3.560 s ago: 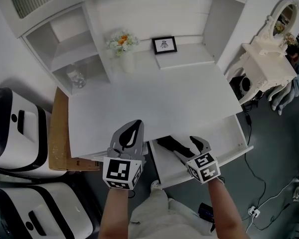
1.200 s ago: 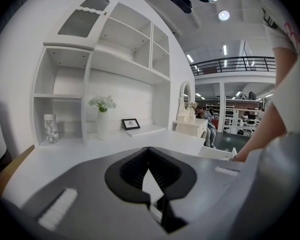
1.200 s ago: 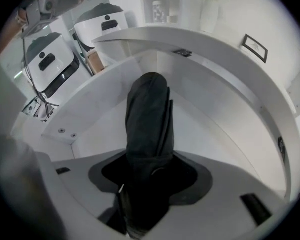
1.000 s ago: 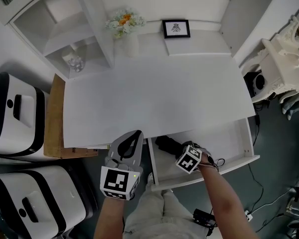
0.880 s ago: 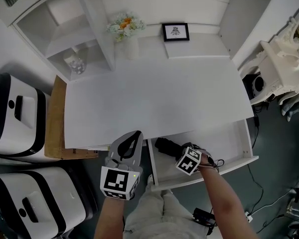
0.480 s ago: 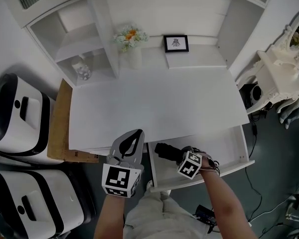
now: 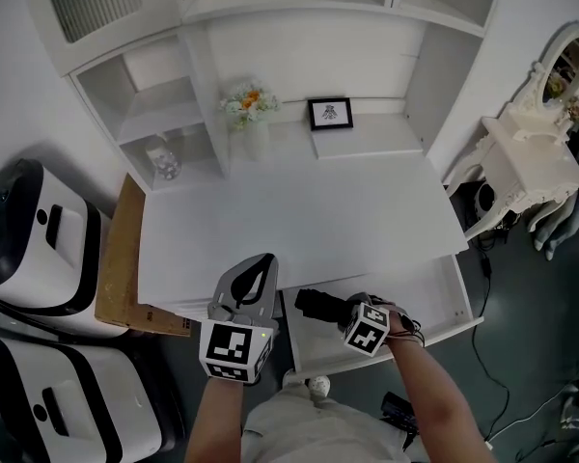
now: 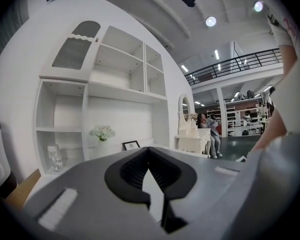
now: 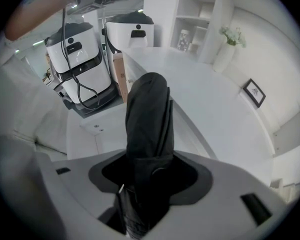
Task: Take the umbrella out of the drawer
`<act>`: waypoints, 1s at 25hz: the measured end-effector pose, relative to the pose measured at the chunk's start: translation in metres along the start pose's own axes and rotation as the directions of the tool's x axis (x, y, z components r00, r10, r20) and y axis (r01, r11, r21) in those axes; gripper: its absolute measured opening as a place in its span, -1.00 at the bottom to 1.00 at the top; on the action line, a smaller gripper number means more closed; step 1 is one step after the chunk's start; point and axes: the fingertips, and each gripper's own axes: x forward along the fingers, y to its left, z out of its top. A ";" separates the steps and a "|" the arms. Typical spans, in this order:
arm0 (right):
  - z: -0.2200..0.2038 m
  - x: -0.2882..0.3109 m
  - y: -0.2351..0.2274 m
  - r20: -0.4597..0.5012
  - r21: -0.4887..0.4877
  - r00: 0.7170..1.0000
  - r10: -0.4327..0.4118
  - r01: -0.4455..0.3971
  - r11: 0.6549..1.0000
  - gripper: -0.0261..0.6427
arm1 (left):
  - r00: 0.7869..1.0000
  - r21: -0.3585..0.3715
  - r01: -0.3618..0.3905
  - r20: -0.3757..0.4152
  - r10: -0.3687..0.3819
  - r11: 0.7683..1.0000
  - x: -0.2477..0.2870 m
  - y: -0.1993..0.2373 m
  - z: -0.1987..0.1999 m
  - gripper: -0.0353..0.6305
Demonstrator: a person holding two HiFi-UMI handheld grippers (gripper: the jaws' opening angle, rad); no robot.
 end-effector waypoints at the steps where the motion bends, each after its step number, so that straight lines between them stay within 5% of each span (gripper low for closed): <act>1: 0.001 -0.003 0.000 0.002 -0.006 1.000 -0.006 0.006 1.000 -0.21 | 1.000 0.003 0.002 0.007 -0.002 1.000 0.000 -0.001 0.003 -0.86; 16: 0.023 -0.062 -0.019 0.133 0.077 0.986 -0.103 0.094 0.993 -0.21 | 0.994 0.026 0.020 0.103 -0.023 0.999 -0.004 -0.013 0.042 -0.86; 25: 0.043 -0.106 -0.038 0.277 0.220 0.944 -0.181 0.121 0.968 -0.21 | 0.988 0.039 0.012 0.155 -0.018 0.999 -0.007 -0.013 0.062 -0.86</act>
